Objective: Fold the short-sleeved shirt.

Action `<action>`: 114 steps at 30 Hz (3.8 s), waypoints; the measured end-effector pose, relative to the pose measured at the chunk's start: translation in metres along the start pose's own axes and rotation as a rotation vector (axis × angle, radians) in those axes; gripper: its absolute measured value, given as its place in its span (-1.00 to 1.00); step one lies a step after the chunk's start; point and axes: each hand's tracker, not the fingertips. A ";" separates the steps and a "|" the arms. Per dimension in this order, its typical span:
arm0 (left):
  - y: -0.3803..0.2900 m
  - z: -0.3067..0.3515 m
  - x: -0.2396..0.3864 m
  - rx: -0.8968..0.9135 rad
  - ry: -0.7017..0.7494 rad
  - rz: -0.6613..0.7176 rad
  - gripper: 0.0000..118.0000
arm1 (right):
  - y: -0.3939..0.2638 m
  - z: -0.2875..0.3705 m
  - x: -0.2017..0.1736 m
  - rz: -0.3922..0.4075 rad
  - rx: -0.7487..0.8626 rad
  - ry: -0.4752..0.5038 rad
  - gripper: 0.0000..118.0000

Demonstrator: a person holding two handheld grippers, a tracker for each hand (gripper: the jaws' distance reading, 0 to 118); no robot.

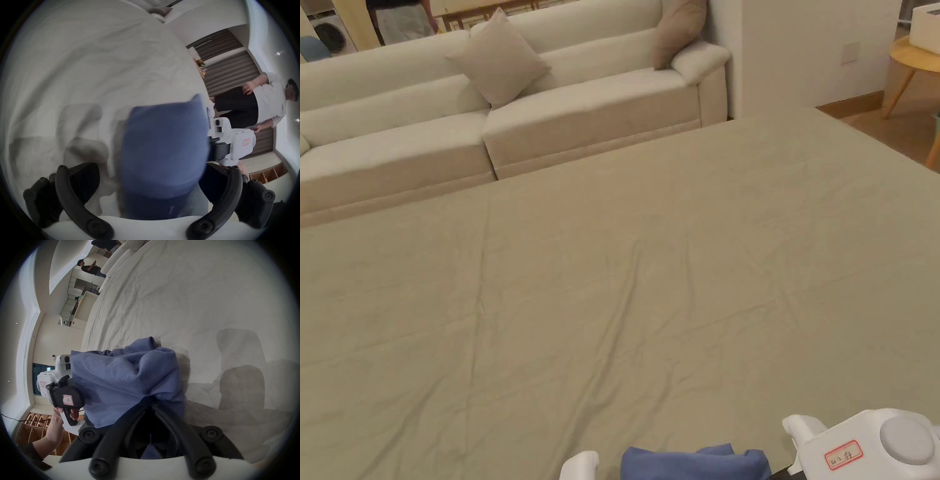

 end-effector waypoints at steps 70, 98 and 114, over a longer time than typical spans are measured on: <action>-0.001 0.525 -0.084 0.681 0.816 0.128 0.54 | 0.034 0.099 -0.195 0.352 0.622 -0.307 -1.00; -0.048 0.359 0.284 1.365 0.739 -0.594 -1.00 | -0.058 0.297 -0.340 0.643 1.251 -0.446 -1.00; -0.044 0.358 0.283 1.345 0.732 -0.573 -1.00 | -0.057 0.295 -0.342 0.635 1.261 -0.453 -1.00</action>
